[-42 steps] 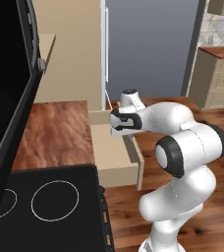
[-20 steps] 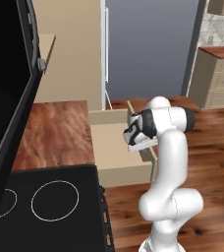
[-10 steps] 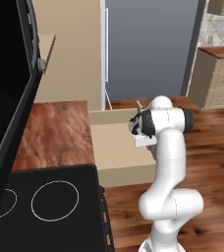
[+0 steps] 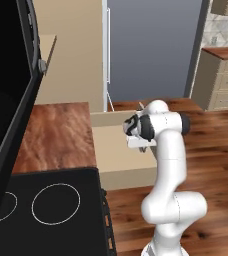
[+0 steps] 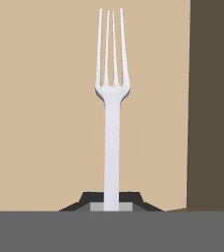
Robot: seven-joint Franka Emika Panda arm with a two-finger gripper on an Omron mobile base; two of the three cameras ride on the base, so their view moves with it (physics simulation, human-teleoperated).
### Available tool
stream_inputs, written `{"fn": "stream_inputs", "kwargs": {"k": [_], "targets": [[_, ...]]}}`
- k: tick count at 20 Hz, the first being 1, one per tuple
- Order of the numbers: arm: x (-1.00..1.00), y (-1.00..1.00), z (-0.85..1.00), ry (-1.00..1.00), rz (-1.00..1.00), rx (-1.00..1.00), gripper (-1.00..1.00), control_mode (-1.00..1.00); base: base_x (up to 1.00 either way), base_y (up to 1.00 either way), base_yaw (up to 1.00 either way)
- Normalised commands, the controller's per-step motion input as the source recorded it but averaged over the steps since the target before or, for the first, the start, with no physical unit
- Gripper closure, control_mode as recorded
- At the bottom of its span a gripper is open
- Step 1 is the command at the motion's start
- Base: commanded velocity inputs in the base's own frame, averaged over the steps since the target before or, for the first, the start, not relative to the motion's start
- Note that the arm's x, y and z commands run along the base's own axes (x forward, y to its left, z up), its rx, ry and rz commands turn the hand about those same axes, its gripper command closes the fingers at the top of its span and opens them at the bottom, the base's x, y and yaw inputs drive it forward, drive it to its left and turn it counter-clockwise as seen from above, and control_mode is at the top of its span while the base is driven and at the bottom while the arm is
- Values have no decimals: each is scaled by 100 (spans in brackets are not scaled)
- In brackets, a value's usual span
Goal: Pick up the metallic utensils from the counter and place them in the open drawer. Make sure not to pick up any wooden utensils.
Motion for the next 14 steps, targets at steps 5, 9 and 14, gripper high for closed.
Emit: {"fn": "stream_inputs", "kwargs": {"k": [5,9,14], "targets": [[69,9,-60,0,0,3,-100,-100,0,0,0],[8,0,3,-1,0,0,-100,-100,0,0,0],[-39,0,91,0,-3,0,-100,-100,0,0,0]]}}
